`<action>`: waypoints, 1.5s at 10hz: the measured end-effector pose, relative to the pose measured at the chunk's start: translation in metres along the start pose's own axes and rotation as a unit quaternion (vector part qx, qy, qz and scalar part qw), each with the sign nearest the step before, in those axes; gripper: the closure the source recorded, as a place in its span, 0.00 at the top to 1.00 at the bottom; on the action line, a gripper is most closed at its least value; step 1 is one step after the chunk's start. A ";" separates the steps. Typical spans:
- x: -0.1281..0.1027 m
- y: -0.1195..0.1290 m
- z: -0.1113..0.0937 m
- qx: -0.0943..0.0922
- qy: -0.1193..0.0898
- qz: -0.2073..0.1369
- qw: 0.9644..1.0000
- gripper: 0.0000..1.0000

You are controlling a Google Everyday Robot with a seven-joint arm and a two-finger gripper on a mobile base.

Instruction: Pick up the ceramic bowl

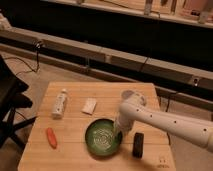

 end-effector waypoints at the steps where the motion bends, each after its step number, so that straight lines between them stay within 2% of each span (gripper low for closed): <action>1: 0.001 -0.002 -0.008 0.005 0.009 -0.001 1.000 0.00; 3: 0.001 -0.008 -0.030 0.024 0.038 -0.005 0.999 0.00; 4: 0.001 -0.010 -0.040 0.050 0.049 -0.009 0.998 0.00; 5: 0.001 -0.009 -0.045 0.080 0.045 -0.008 0.996 0.00; 6: 0.003 -0.010 -0.044 0.090 0.038 -0.011 0.995 0.00; 7: 0.004 -0.010 -0.042 0.076 0.036 -0.013 0.996 0.00; 8: 0.007 -0.011 -0.045 0.052 0.040 -0.015 0.998 0.00; 9: 0.008 -0.012 -0.054 0.045 0.046 -0.014 0.998 0.00; 11: 0.011 -0.015 -0.081 0.051 0.057 -0.013 0.997 0.00; 13: 0.014 -0.014 -0.088 0.087 0.057 -0.018 0.994 0.00; 14: 0.017 -0.016 -0.091 0.085 0.060 -0.020 0.994 0.00; 15: 0.019 -0.019 -0.096 0.068 0.062 -0.021 0.996 0.00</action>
